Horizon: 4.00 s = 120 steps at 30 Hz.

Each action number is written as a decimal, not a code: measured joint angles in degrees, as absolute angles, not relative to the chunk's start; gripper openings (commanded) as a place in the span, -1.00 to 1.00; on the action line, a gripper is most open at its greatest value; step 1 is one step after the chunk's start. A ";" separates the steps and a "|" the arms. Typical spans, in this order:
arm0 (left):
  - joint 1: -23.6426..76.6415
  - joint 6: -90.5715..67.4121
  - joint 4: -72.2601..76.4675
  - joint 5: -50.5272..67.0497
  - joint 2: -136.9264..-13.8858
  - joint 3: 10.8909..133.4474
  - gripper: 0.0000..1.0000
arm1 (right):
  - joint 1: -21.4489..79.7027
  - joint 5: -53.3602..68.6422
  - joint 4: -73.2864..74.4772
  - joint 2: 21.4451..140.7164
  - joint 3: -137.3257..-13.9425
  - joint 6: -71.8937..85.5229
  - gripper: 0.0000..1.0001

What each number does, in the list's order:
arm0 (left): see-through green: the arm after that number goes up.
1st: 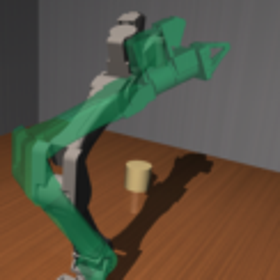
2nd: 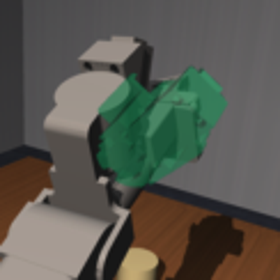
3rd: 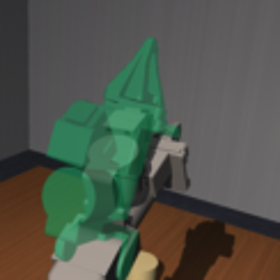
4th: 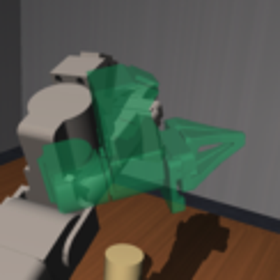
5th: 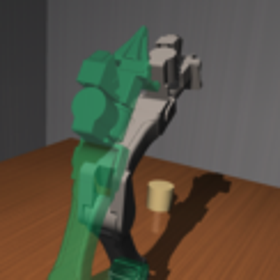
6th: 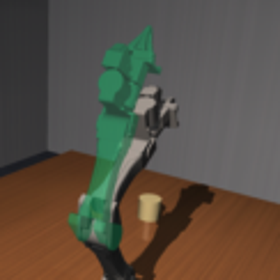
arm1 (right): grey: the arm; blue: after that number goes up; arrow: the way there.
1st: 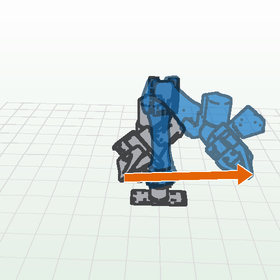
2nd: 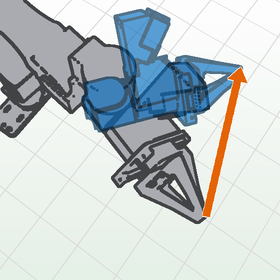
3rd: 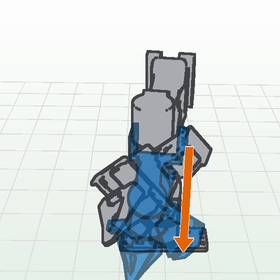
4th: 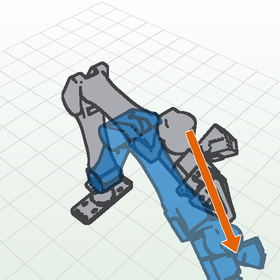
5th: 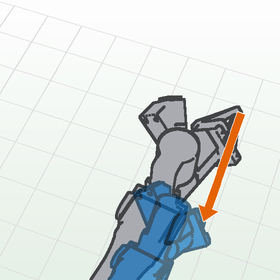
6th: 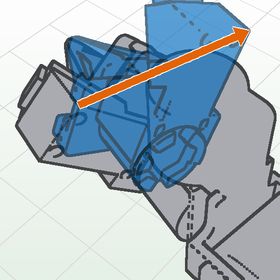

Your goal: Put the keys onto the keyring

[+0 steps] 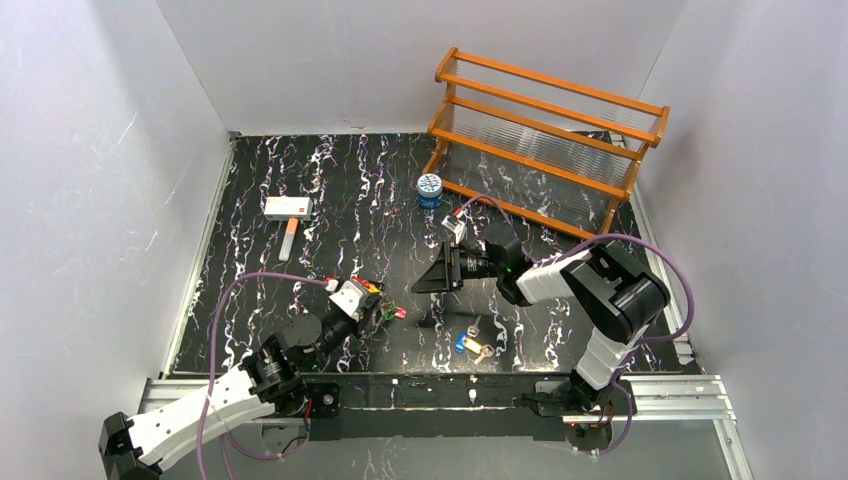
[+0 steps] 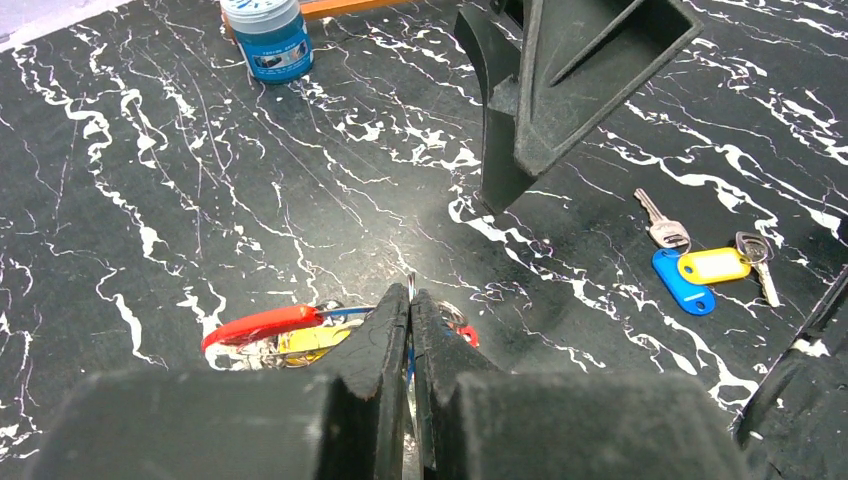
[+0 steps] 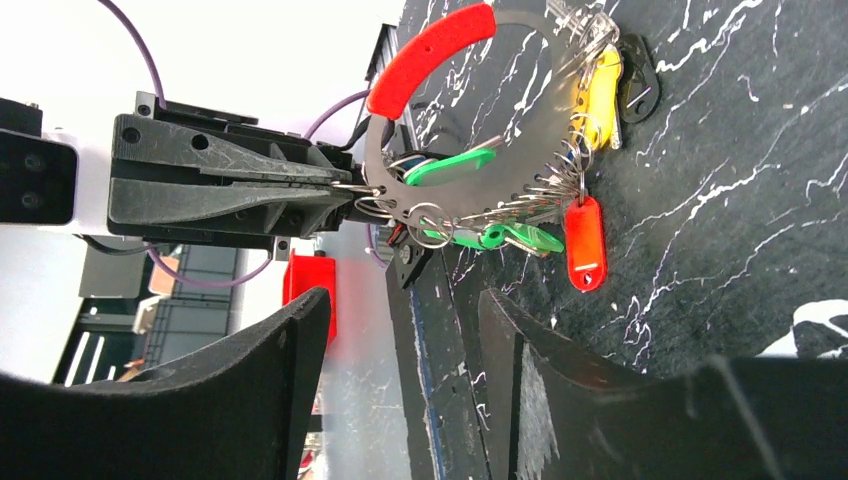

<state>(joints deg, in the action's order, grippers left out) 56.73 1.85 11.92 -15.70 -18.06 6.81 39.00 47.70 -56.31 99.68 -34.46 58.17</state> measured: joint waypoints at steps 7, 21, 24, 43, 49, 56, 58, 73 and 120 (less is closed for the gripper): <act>56.73 -0.71 11.97 -16.25 -16.67 6.04 -1.00 | 39.29 48.03 -54.39 98.85 -35.24 55.18 0.24; 56.73 -2.66 11.73 -17.17 -14.15 5.26 -1.00 | 44.03 47.29 -52.29 104.36 -41.17 56.07 -0.01; 56.73 -2.72 11.73 -17.15 -14.17 5.26 -1.00 | 44.86 46.59 -51.16 105.67 -42.13 56.73 -0.01; 56.73 -5.54 14.11 -16.67 -15.77 4.56 -1.00 | 46.22 39.46 -32.32 102.15 -47.57 50.96 -0.03; 56.73 -4.64 17.34 -15.35 -18.04 2.96 -1.00 | 46.30 37.71 -26.50 101.30 -51.55 51.77 -0.02; 56.73 -0.30 20.62 -14.37 -18.72 2.28 -1.00 | 47.31 35.77 -20.53 101.30 -52.10 55.44 -0.02; 56.73 0.54 21.12 -14.28 -18.83 2.28 -1.00 | 47.46 35.22 -19.46 101.30 -52.10 56.25 -0.02; 56.73 2.37 22.72 -13.69 -20.95 2.28 -1.00 | 47.70 29.91 -16.71 95.83 -51.44 59.72 0.21; 56.73 1.91 28.67 -12.75 -29.63 2.28 -1.00 | 49.74 30.50 -19.84 97.69 -51.33 64.55 -0.21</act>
